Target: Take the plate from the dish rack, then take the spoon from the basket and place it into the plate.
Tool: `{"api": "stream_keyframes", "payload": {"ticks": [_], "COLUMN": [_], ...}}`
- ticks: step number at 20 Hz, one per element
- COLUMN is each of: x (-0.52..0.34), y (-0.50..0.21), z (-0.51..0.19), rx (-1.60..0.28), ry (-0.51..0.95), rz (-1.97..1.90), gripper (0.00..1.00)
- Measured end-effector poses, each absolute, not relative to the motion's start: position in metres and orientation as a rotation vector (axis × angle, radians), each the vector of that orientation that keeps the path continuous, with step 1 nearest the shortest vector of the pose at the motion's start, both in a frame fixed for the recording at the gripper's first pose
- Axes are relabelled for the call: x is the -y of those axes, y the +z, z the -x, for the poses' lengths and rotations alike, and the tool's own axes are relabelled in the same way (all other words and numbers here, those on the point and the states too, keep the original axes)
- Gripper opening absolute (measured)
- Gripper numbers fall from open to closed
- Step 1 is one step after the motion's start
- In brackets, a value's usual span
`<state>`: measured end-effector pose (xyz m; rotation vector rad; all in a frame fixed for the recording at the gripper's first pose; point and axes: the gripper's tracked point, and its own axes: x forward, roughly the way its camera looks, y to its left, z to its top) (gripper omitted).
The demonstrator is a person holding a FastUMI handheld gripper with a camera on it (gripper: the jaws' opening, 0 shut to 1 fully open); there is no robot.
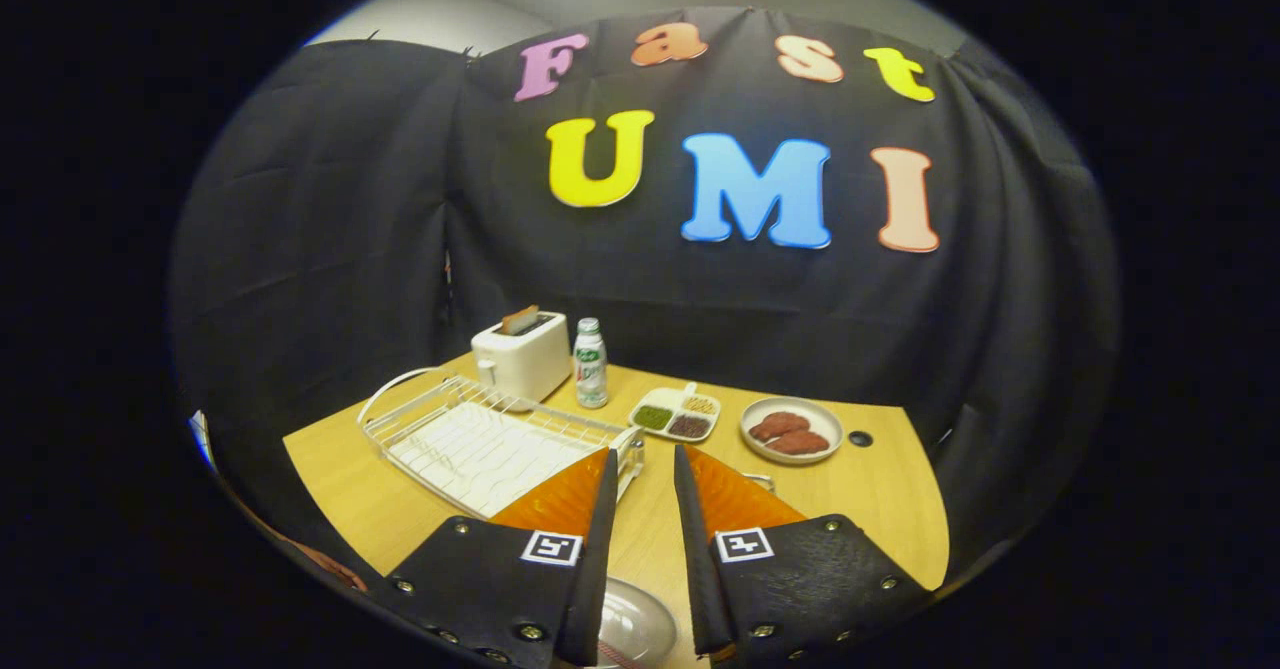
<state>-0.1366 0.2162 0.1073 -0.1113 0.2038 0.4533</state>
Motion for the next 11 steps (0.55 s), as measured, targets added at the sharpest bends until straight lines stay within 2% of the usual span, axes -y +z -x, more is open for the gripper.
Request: {"api": "stream_keyframes", "payload": {"ticks": [5, 8, 11], "x": [-0.168, -0.141, -0.136], "y": [0.186, 0.196, 0.193], "z": [0.133, 0.129, 0.135], "rx": [-0.029, 0.039, 0.042], "ry": [0.317, 0.238, 0.226], "rz": [0.049, 0.097, 0.096], "gripper": [0.35, 0.96, 0.97]}}
